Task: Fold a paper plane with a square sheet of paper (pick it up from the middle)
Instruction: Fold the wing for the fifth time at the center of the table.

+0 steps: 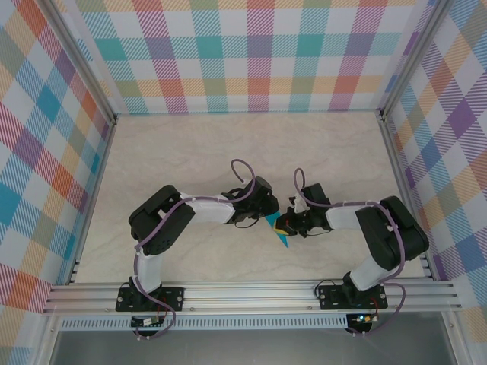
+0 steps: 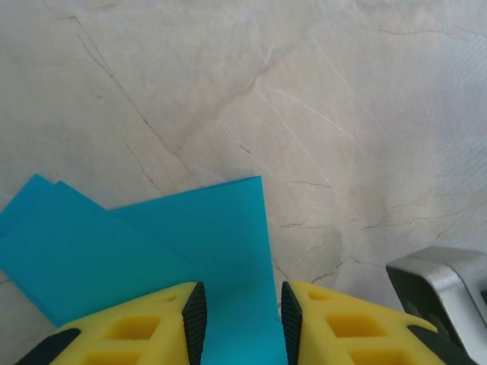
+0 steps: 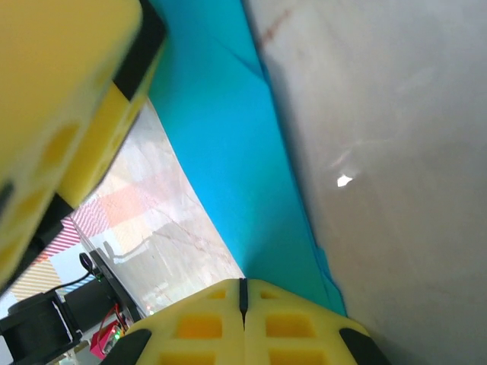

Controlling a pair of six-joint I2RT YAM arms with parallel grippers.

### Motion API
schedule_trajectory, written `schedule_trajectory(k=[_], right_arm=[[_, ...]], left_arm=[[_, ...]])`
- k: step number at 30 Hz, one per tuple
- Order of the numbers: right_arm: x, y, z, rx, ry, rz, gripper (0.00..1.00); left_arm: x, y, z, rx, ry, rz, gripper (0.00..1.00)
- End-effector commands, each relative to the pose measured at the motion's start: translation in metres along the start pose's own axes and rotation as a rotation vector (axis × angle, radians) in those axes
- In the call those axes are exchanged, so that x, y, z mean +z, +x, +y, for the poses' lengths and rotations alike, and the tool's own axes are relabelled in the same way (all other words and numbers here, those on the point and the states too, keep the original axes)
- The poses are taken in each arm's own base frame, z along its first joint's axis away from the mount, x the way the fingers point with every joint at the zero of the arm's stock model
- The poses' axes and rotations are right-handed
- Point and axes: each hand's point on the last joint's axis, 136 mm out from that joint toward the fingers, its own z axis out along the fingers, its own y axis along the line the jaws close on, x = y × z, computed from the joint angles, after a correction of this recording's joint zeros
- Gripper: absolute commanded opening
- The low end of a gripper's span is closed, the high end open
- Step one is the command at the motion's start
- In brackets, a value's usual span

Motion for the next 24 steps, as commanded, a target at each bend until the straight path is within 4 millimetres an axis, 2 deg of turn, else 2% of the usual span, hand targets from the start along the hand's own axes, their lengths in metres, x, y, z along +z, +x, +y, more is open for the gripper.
schedule_trajectory(k=[1,13,15,22,24], right_arm=[[-0.003,0.031,-0.022,0.029,0.056,0.074,0.01],[-0.014,0.068,-0.056,0.061,0.125,0.087,0.04],[-0.017,0.072,-0.060,0.070,0.138,0.083,0.07],[-0.026,0.077,-0.060,0.089,0.154,0.051,0.08],[-0.031,0.074,-0.044,0.049,0.104,0.037,0.00]], left_arm=[[0.007,0.013,0.042,-0.016,-0.121,0.030,0.35],[0.008,0.013,0.044,-0.023,-0.121,0.033,0.35],[0.009,0.013,0.044,-0.023,-0.120,0.035,0.35],[0.007,0.012,0.042,-0.024,-0.112,0.033,0.35],[0.005,0.012,0.039,-0.023,-0.100,0.034,0.35]])
